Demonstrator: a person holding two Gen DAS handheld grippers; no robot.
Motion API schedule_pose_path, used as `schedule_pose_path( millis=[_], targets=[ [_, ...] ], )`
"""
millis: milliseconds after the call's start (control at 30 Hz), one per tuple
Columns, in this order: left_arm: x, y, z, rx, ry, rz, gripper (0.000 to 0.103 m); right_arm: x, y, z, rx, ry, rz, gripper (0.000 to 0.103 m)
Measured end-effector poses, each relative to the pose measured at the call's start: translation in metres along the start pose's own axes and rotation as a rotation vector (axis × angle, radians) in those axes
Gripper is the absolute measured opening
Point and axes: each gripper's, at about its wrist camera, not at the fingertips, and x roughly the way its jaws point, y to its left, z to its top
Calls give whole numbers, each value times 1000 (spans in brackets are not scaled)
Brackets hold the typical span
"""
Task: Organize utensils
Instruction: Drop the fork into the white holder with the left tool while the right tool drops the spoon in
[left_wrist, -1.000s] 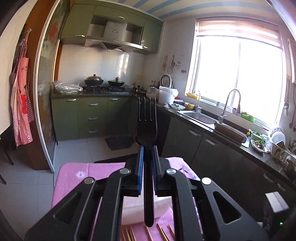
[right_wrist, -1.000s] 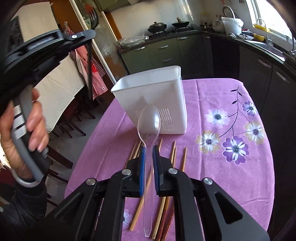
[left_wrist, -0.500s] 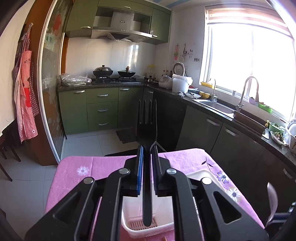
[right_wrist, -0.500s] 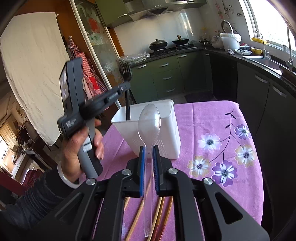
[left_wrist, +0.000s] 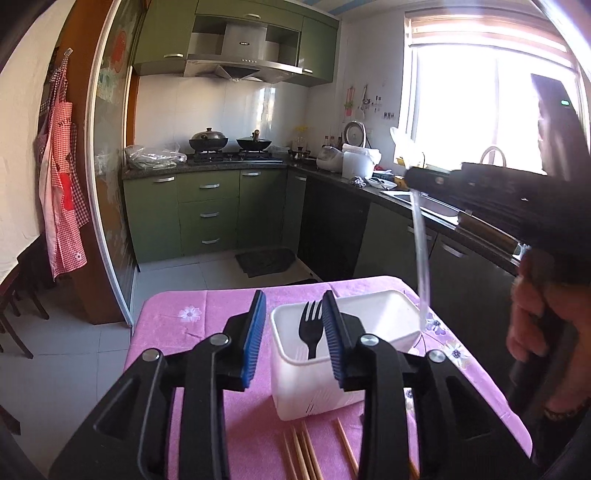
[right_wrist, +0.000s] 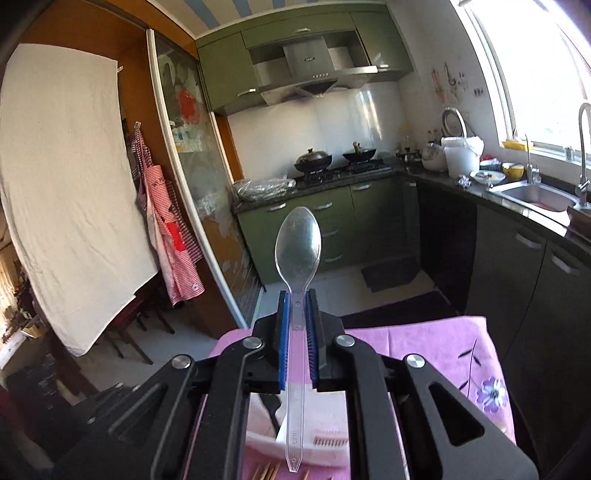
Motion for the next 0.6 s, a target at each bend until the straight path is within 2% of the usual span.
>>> schedule_pose_path(
  millis=[200, 500, 567, 600],
  targets=[
    [-29, 5, -21, 26, 54, -10, 30, 37, 4, -16, -53, 0, -54, 9],
    [-37, 13, -58, 33, 209, -16, 30, 27, -1, -64, -61, 67, -50, 11],
    [-39, 13, -63, 31, 227, -12, 30, 22, -1, -69, -60, 88, -53, 25],
    [-39, 13, -65, 27, 239, -15, 30, 19, -1, -71, -63, 95, -52, 28]
  ],
)
